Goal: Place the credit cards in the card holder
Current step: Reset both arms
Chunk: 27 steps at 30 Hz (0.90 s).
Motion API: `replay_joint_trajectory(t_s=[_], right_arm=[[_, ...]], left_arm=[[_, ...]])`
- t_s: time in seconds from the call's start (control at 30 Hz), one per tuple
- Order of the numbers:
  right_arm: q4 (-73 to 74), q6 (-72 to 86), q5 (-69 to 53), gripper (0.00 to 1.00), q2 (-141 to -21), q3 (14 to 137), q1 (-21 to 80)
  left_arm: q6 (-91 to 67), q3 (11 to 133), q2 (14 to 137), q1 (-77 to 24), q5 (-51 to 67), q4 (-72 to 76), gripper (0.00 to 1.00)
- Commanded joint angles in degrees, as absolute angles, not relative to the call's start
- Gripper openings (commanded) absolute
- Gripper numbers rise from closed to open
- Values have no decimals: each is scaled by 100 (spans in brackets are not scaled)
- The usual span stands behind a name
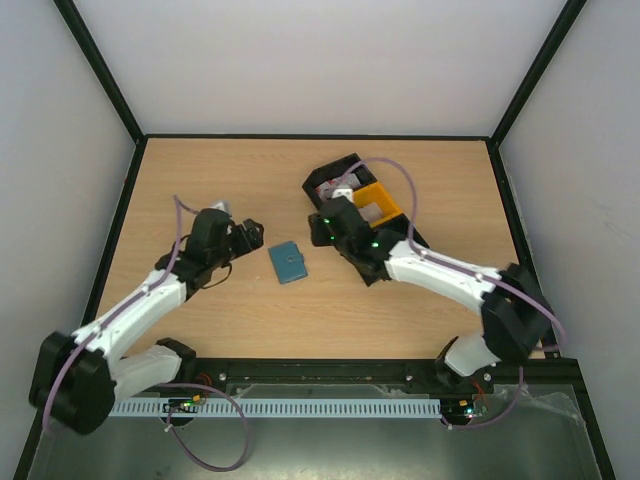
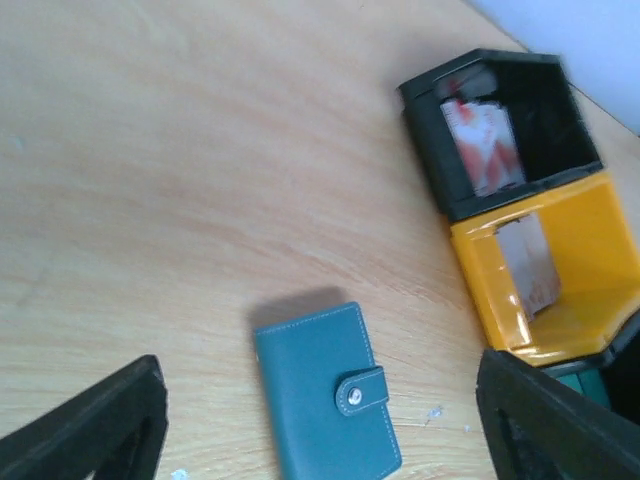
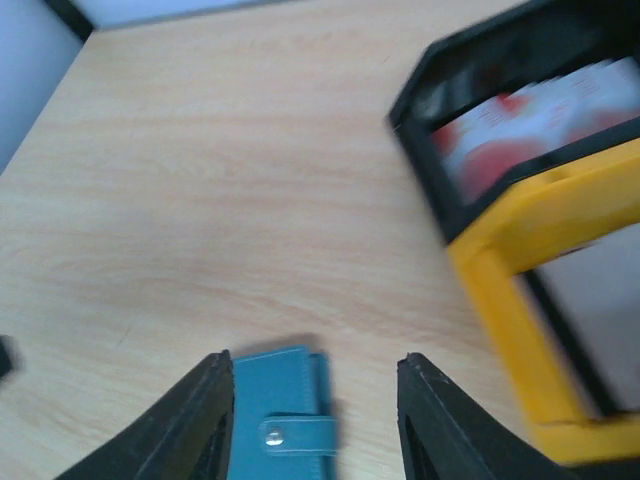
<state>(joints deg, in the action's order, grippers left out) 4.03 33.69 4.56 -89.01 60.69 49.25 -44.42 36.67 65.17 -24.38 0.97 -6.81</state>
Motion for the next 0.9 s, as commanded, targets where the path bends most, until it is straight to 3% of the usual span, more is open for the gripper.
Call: replay_joint_trajectory(t_s=[0.0, 0.3, 0.57, 0.87], right_arm=[[962, 3224, 2053, 46, -7741, 5564, 4768], [1208, 2975, 4575, 77, -5135, 4816, 4723], [1243, 2960, 5901, 85, -3337, 4263, 4725], [1458, 3194, 5953, 87, -2817, 4219, 4722]], left_arm=[[-3841, 3929, 5534, -2358, -490, -1137, 96], [-3125, 4327, 4012, -2338, -1283, -1502, 100], [-2756, 4942, 3360, -2338, -2224, -2240, 100], [-2524, 4984, 3091, -2338, -2203, -2241, 100]])
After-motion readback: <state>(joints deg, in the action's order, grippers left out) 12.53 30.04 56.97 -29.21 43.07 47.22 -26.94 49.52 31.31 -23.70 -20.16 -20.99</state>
